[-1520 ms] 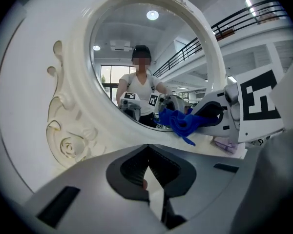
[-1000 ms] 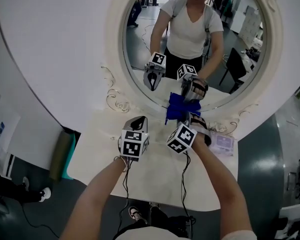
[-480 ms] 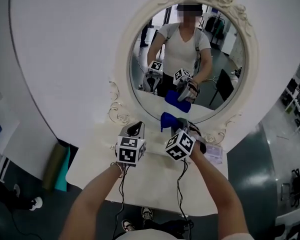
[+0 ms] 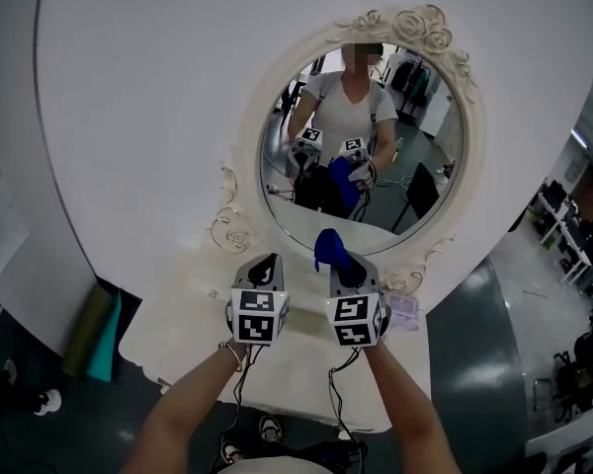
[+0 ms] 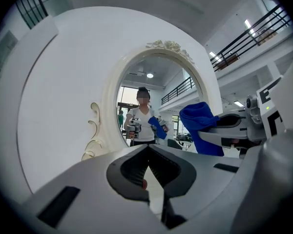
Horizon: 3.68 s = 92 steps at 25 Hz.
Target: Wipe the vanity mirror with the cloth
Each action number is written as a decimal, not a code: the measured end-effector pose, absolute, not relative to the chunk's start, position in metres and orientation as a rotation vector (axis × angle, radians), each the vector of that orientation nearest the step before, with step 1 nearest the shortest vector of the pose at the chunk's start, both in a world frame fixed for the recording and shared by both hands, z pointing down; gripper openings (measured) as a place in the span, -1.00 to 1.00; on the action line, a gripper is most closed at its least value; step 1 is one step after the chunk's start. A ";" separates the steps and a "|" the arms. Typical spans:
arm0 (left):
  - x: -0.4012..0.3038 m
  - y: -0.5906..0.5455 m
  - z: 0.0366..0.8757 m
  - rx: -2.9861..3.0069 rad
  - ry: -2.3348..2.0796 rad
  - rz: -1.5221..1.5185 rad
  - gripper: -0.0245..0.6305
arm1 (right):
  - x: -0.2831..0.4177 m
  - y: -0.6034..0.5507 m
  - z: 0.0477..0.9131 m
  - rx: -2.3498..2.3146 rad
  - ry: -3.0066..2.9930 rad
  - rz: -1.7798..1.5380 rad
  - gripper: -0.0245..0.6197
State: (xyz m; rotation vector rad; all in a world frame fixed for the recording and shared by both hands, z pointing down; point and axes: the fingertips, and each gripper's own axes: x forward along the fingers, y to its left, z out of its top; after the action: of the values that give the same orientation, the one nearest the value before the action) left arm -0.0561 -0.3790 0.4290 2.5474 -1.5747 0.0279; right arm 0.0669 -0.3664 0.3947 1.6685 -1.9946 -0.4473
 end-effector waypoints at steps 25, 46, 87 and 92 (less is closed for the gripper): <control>-0.065 -0.292 0.477 2.548 -1.513 0.036 -0.91 | 0.145 -0.261 0.449 2.189 -2.065 0.067 -0.72; -0.054 -0.233 0.508 2.366 -1.484 0.033 -0.91 | 0.192 -0.179 0.471 2.273 -2.087 0.247 -0.72; -0.021 -0.186 0.483 2.466 -1.381 0.039 -0.91 | 0.176 -0.122 0.472 2.176 -2.167 0.298 -0.72; -0.025 -0.189 0.484 2.457 -1.377 0.027 -0.91 | 0.171 -0.122 0.474 2.173 -2.159 0.307 -0.72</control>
State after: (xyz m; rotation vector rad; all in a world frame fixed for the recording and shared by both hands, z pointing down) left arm -0.0255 -0.1887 0.4840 2.4574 -1.3769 0.0269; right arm 0.1711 -0.1224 0.4743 2.1732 -2.1590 0.3067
